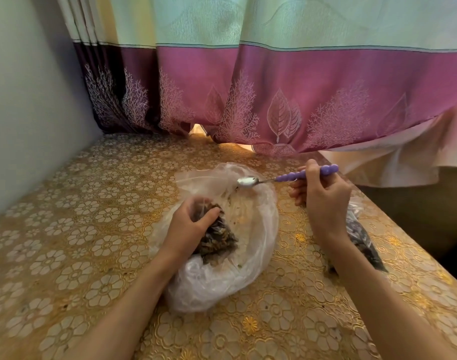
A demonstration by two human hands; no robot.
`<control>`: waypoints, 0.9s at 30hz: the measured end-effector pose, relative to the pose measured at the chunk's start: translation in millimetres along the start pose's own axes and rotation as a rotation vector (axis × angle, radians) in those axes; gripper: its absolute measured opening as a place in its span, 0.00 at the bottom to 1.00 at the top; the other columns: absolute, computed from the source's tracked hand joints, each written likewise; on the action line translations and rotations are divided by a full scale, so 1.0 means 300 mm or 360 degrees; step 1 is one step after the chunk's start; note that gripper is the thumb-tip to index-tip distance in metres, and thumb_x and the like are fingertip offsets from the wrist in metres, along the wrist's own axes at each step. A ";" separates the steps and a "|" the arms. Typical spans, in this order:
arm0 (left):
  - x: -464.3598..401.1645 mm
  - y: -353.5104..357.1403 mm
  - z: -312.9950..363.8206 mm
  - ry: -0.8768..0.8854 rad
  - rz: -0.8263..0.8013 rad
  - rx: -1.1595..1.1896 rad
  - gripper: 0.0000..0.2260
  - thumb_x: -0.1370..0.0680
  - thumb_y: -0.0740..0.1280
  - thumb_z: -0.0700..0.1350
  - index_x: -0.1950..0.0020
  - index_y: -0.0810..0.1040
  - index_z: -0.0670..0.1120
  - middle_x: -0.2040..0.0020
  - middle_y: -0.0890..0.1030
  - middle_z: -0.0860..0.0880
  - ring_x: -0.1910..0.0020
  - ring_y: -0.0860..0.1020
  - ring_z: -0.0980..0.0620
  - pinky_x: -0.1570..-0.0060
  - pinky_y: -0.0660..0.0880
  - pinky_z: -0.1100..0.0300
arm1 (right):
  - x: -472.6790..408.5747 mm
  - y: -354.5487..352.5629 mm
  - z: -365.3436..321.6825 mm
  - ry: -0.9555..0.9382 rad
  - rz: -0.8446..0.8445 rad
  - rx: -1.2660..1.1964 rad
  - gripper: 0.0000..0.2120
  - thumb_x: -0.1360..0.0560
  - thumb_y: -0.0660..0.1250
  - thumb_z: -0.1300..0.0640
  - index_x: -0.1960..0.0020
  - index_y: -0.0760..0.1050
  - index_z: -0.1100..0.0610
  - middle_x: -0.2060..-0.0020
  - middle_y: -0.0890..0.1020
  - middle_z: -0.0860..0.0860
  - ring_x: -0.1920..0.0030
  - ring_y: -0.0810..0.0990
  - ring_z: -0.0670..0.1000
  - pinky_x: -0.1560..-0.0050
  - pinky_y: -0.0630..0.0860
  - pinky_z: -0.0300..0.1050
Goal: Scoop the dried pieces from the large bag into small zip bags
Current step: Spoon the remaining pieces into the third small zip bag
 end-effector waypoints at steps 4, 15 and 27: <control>0.000 -0.003 0.002 -0.0017 0.0081 -0.0010 0.08 0.25 0.68 0.42 0.47 0.75 0.45 0.51 0.80 0.43 0.50 0.78 0.48 0.53 0.76 0.60 | 0.016 0.015 0.033 -0.0016 -0.0070 0.0222 0.18 0.20 0.60 0.58 0.65 0.78 0.62 0.72 0.83 0.51 0.77 0.77 0.48 0.77 0.71 0.38; 0.003 0.002 0.008 -0.0033 0.0048 -0.0019 0.07 0.25 0.67 0.41 0.48 0.74 0.45 0.51 0.79 0.42 0.51 0.78 0.48 0.55 0.75 0.62 | 0.028 0.084 0.106 0.0109 -0.0130 0.0280 0.19 0.20 0.60 0.58 0.64 0.79 0.66 0.75 0.81 0.46 0.78 0.76 0.46 0.77 0.72 0.35; 0.004 0.005 0.013 -0.0040 0.0019 -0.0008 0.04 0.25 0.67 0.41 0.51 0.74 0.47 0.52 0.80 0.40 0.50 0.78 0.43 0.48 0.76 0.49 | 0.006 0.146 0.126 0.0097 -0.0075 0.0343 0.19 0.21 0.61 0.57 0.65 0.79 0.66 0.77 0.80 0.45 0.79 0.77 0.45 0.78 0.71 0.34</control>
Point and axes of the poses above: each hand's wrist, its own x-axis away from the middle knuckle, its own y-axis out of the palm, z = x × y, the point moved 5 cm from there along -x, towards the middle knuckle
